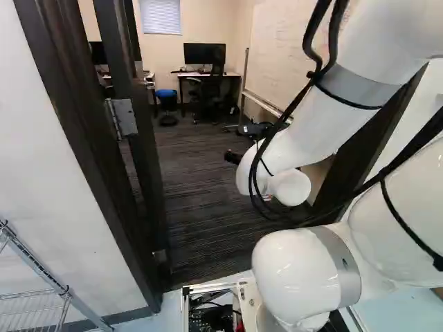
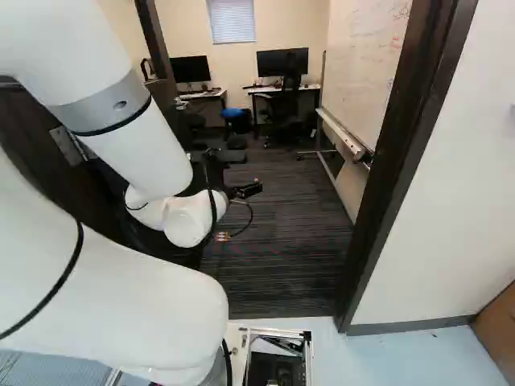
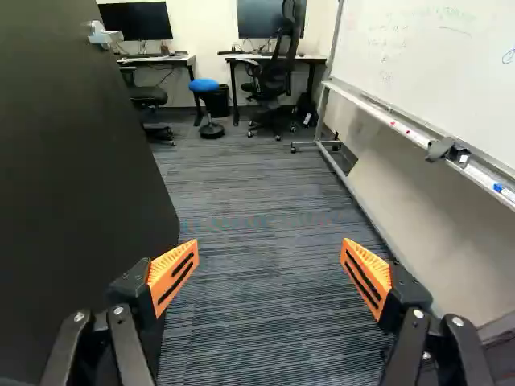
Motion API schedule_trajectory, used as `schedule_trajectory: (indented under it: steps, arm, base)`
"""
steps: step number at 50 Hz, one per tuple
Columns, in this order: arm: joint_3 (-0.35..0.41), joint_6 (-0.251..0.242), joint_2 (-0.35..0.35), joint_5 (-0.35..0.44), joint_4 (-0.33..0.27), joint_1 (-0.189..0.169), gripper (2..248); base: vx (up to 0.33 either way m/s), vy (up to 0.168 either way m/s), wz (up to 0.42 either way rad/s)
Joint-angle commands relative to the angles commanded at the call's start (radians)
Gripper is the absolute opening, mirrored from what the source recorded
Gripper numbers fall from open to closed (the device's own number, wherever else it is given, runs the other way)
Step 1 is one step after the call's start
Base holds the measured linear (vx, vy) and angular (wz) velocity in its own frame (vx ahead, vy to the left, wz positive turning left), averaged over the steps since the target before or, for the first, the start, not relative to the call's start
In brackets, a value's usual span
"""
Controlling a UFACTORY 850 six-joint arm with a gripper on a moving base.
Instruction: Open the door and move inside
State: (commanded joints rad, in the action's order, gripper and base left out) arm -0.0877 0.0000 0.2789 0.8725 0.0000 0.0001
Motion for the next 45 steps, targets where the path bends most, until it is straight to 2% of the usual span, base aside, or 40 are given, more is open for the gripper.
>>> schedule_trajectory:
  steps: [45]
  arm:
    - [0.0, 0.0, 0.0, 0.0, 0.0, 0.0, 247]
  base:
    - [0.0, 0.0, 0.0]
